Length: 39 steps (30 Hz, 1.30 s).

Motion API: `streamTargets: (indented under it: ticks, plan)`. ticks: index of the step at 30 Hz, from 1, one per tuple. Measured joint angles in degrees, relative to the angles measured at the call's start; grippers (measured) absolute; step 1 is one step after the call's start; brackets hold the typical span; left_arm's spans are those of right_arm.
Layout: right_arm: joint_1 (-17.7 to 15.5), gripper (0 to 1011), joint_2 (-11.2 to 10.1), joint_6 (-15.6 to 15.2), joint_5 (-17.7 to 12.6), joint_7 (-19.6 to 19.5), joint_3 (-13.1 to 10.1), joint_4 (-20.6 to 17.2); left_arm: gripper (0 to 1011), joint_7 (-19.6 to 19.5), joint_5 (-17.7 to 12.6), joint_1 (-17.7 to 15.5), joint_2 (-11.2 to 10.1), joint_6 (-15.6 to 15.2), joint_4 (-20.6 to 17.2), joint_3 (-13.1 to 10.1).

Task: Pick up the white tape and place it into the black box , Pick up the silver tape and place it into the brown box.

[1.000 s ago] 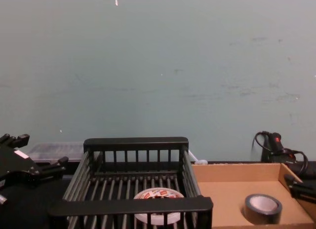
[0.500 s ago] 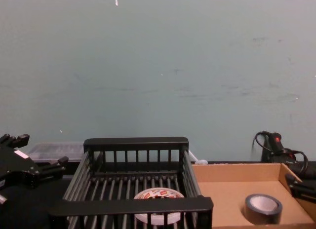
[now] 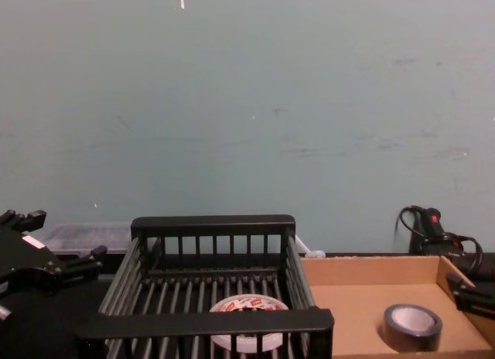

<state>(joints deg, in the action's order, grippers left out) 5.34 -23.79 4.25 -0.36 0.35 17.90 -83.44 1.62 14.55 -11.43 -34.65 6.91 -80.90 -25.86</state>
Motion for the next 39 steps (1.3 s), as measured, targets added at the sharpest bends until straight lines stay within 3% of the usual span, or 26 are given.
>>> streamTargets:
  ticks: [39]
  plan:
    - [0.0, 1002, -0.03, 0.05, -0.01, 0.0, 0.03, 0.0, 1001, 0.0, 0.0, 0.0, 0.0, 0.0, 0.0, 0.0]
